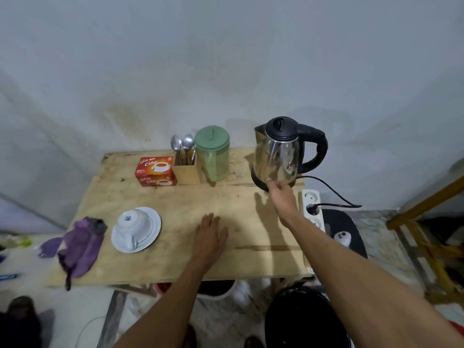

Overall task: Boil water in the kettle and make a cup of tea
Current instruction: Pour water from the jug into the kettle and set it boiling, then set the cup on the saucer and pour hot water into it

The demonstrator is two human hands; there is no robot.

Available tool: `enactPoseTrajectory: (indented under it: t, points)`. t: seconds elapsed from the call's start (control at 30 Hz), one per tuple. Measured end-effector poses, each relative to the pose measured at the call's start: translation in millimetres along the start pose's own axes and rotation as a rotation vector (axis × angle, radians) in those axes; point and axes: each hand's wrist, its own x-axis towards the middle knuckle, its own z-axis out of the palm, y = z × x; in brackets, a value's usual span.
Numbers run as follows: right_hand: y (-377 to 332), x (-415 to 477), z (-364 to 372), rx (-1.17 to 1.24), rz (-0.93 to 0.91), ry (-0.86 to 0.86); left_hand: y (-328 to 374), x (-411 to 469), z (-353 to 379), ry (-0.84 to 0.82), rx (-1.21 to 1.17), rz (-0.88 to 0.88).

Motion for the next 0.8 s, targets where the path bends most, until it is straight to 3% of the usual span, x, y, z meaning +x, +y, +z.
enactPoseTrajectory:
  t: [0.23,0.43,0.53,0.8]
  points:
    - [-10,-72,126,-0.229,-0.129,-0.255,-68,-50,-69,0.284,-0.260,-0.194]
    - [-8,-121,221,-0.630,-0.478,-0.441,-146,-65,-114,0.511,-0.356,-0.411]
    - [-7,-135,260,-0.856,-0.646,-0.520,-186,-63,-127,0.501,-0.429,-0.480]
    - [-12,-154,310,-1.507,-1.060,-0.641,-231,-51,-126,0.217,-0.522,-0.566]
